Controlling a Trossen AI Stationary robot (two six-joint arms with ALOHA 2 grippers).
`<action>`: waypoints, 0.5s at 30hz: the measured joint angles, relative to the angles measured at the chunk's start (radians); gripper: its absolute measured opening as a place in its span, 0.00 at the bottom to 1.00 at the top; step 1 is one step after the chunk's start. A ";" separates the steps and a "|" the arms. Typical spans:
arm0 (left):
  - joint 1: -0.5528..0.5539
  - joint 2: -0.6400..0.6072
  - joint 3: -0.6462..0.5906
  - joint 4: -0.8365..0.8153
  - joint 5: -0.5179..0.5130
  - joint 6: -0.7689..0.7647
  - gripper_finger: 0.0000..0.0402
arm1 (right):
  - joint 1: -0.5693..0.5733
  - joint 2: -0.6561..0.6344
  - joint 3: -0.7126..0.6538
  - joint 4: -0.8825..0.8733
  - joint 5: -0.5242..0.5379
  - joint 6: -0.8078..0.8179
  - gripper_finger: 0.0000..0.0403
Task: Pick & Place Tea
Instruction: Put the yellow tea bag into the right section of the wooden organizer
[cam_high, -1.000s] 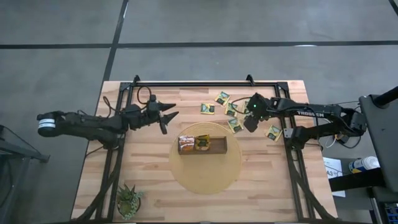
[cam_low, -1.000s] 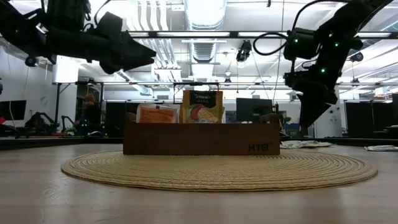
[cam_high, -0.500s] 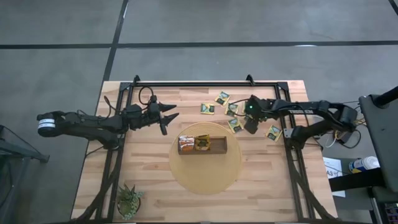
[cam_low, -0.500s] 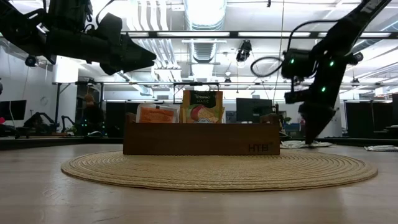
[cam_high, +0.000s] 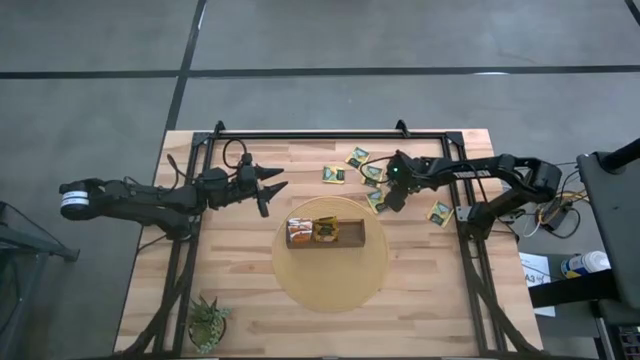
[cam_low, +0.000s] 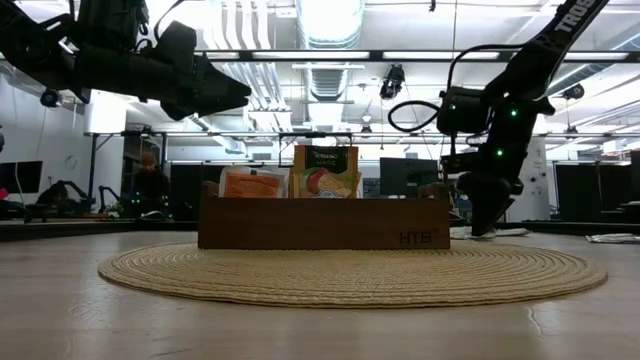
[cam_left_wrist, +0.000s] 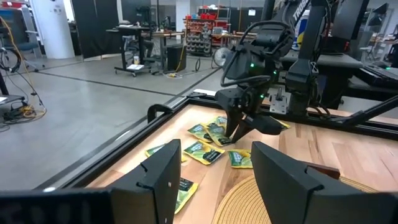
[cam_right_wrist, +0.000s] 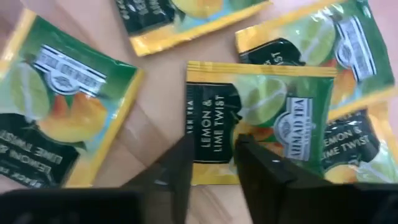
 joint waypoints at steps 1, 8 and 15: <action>0.000 0.000 0.000 0.000 0.000 0.000 0.47 | 0.000 -0.005 0.000 -0.007 0.005 0.000 0.22; 0.000 -0.001 0.000 0.000 0.000 0.005 0.47 | -0.002 -0.013 0.004 -0.021 0.001 0.004 0.03; 0.000 -0.016 0.000 0.005 0.000 0.012 0.47 | 0.002 -0.120 0.044 -0.028 -0.175 0.012 0.02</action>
